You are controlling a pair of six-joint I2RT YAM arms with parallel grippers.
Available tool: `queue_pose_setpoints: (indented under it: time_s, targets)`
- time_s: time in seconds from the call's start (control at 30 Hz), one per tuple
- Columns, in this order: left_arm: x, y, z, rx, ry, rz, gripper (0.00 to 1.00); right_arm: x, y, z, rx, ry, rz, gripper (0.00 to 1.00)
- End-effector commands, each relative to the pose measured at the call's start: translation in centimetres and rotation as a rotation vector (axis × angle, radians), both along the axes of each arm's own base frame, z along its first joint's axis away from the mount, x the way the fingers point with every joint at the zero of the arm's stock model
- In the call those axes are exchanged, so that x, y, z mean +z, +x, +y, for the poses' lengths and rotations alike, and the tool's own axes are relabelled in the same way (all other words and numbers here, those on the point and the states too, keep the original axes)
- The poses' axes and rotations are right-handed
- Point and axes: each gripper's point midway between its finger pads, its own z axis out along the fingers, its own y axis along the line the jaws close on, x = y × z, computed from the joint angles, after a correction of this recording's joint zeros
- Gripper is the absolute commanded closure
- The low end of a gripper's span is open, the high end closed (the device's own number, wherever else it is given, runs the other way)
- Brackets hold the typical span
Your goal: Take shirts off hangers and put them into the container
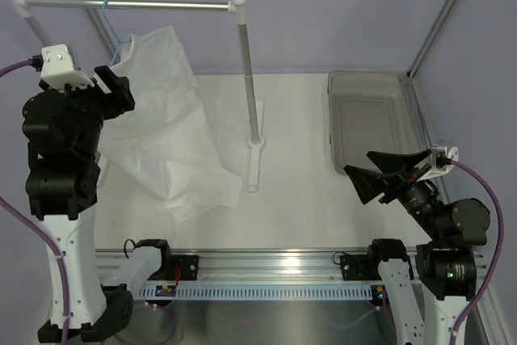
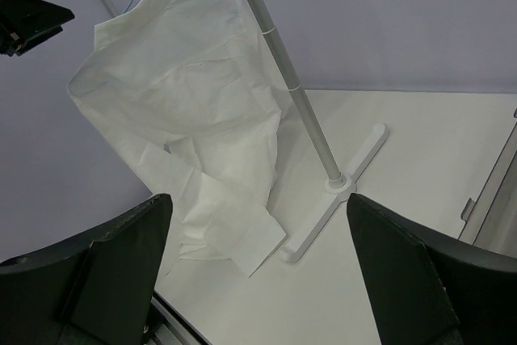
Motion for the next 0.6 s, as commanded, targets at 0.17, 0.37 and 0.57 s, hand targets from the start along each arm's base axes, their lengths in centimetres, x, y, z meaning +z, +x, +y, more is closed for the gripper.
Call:
queue_pose_setpoints:
  time_s: [0.17,0.37,0.57]
  targets:
    - [-0.7,-1.8,3.6,0.163,0.152,0.061,0.28,0.4,-1.1,0.9,0.068,0.006,-0.031,0.00]
    - [-2.8,-0.5,4.0,0.170,0.174,0.151,0.31,0.2,-1.3,1.1,0.085,0.003,-0.039,0.01]
    - [-4.8,1.5,4.9,0.184,0.165,0.213,0.30,0.1,-1.5,1.3,0.098,0.003,-0.044,0.00]
